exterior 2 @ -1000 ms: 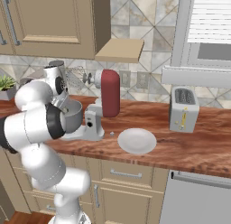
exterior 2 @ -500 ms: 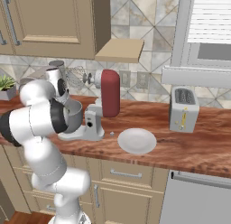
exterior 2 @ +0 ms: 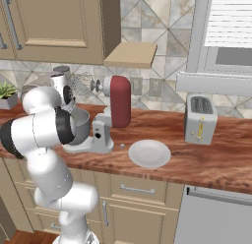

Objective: Add butter and sugar cubes to the stand mixer bowl and then turn on the stand mixer to begin making frosting.

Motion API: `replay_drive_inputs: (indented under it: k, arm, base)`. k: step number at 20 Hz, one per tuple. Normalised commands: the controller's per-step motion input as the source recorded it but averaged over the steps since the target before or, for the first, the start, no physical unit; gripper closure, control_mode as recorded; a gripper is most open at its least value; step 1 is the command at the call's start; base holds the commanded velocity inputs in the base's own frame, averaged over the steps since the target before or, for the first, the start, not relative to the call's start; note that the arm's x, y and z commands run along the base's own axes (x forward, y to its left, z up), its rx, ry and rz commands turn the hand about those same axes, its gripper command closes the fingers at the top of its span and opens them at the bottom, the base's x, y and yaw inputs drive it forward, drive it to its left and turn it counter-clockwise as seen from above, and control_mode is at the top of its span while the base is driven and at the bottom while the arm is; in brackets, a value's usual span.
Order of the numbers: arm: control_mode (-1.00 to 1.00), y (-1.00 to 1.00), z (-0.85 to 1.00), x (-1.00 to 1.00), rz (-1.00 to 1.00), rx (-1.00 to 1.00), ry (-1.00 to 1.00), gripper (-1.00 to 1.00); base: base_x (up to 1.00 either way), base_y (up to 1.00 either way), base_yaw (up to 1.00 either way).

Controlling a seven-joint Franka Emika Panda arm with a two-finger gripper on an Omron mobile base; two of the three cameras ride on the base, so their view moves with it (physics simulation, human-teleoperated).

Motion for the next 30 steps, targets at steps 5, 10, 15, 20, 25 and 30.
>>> replay_drive_inputs:
  k: [5, 10, 15, 20, 25, 30]
  arm:
    - [-1.00, 0.00, 0.14, -0.08, 0.00, 0.01, -0.02, -1.00]
    - [-1.00, 0.03, 0.89, -0.42, 0.00, 0.11, -0.11, -1.00]
    - [-1.00, 0.06, 0.95, -0.68, 0.00, 0.08, -0.05, -1.00]
    - [-1.00, -0.02, 0.55, -0.99, 0.00, 0.00, -0.03, -1.00]
    - [-1.00, -0.82, 0.28, -1.00, 0.00, 0.09, 0.03, -1.00]
    - [-1.00, -1.00, 0.19, -0.89, 0.00, 0.28, 0.01, -1.00]
  base:
    - [0.00, 0.00, 0.00]
    - [0.00, 0.00, 0.00]
    - [0.00, 0.00, 0.00]
    - [0.00, 0.00, 0.00]
    - [0.00, 0.00, 0.00]
    - [0.00, 0.00, 0.00]
